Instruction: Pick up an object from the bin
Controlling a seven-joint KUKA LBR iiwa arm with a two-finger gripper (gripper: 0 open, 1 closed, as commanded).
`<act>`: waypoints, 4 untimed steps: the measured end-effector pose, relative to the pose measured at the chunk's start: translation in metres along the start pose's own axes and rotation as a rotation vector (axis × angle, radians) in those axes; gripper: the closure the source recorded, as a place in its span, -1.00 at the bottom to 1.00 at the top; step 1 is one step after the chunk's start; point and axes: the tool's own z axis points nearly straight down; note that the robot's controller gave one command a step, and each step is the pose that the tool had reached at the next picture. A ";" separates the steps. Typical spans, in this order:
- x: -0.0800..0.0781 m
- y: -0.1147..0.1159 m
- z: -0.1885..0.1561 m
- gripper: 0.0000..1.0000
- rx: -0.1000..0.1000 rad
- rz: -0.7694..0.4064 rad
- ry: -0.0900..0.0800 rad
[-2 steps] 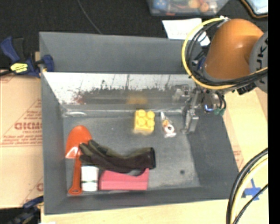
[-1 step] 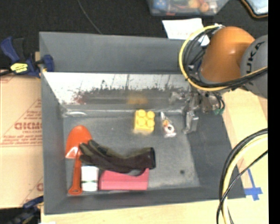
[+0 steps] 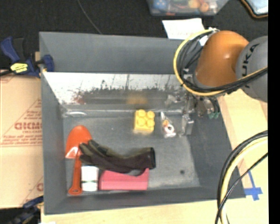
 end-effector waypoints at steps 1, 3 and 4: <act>0.015 0.002 0.000 -1.00 -0.002 -0.169 0.001; 0.028 -0.004 0.059 -1.00 0.004 -0.271 -0.005; -0.021 0.040 0.083 -1.00 -0.002 -0.330 -0.013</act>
Offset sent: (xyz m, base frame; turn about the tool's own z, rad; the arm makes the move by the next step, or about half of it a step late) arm -0.0057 0.0447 -0.0705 -0.1092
